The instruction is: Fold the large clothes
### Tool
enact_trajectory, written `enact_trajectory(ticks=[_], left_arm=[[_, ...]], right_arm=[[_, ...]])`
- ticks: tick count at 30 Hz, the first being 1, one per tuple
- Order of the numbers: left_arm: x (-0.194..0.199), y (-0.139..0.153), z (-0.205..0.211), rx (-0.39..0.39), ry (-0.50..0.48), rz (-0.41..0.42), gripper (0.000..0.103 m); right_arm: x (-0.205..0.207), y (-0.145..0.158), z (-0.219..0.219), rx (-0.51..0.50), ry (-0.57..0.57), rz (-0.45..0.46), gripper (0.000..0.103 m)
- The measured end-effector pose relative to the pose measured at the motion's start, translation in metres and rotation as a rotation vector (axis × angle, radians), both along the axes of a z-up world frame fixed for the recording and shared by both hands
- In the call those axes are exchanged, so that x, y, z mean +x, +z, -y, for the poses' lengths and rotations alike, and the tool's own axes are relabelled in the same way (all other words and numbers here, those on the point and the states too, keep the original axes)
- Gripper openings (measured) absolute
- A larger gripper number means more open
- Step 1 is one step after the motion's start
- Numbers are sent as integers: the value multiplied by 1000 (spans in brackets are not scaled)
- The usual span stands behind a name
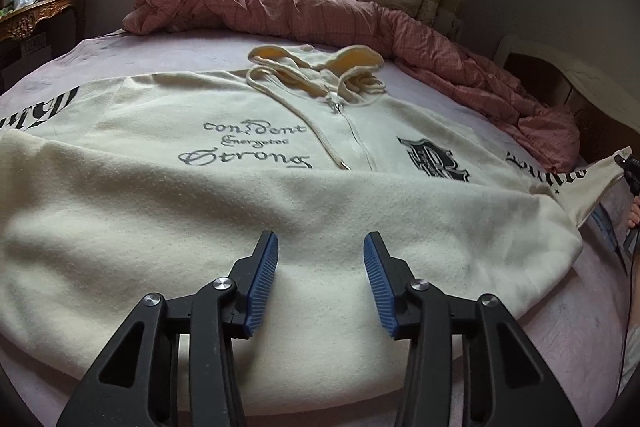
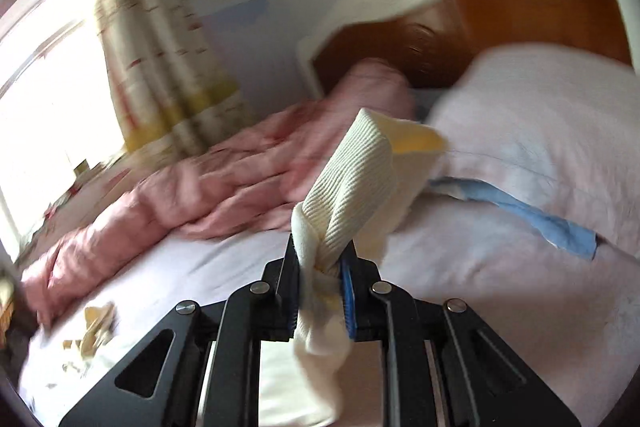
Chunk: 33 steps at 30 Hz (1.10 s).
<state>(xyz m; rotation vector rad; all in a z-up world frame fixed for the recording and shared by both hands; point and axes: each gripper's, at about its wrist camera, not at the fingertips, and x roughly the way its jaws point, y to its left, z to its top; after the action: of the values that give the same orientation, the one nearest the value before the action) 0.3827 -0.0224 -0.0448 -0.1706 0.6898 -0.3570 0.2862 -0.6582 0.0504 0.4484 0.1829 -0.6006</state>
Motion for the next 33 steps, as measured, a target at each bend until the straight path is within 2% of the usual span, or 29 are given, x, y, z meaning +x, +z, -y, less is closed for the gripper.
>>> enact_trajectory(ticks=[2, 3, 4, 5, 6, 8, 11, 16, 20, 21, 24, 25, 31, 33], left_arm=[[-4, 9, -8, -14, 24, 35, 45], [-7, 14, -11, -1, 36, 58, 45], [-10, 18, -14, 11, 46, 78, 50], [-13, 23, -18, 21, 60, 99, 60], [-15, 27, -23, 20, 73, 111, 67], [-16, 31, -35, -4, 96, 124, 86], [-15, 41, -57, -15, 174, 169, 97], [-26, 49, -92, -33, 349, 231, 103], [-28, 57, -107, -33, 385, 271, 103], [-27, 58, -111, -21, 398, 270, 103], [-19, 60, -123, 52, 462, 171, 103], [-19, 59, -130, 59, 495, 165, 103], [-16, 51, -177, -68, 578, 114, 103], [-17, 50, -184, -81, 598, 108, 102]], right_arm=[[15, 29, -50, -103, 27, -37, 19], [23, 43, -74, -118, 47, -39, 19], [33, 56, -97, -116, 95, -25, 19], [35, 66, -118, -116, 139, -17, 19], [46, 77, -142, -134, 179, -28, 19], [63, 91, -184, -175, 224, -58, 19], [88, 106, -239, -192, 283, -70, 19], [133, 129, -324, -211, 331, -60, 19], [171, 136, -390, -219, 364, -69, 19], [181, 136, -406, -215, 374, -72, 19], [205, 129, -446, -207, 419, -93, 19], [211, 123, -456, -204, 435, -102, 19], [251, 54, -513, -152, 570, -227, 19], [264, 29, -526, -125, 603, -272, 19]])
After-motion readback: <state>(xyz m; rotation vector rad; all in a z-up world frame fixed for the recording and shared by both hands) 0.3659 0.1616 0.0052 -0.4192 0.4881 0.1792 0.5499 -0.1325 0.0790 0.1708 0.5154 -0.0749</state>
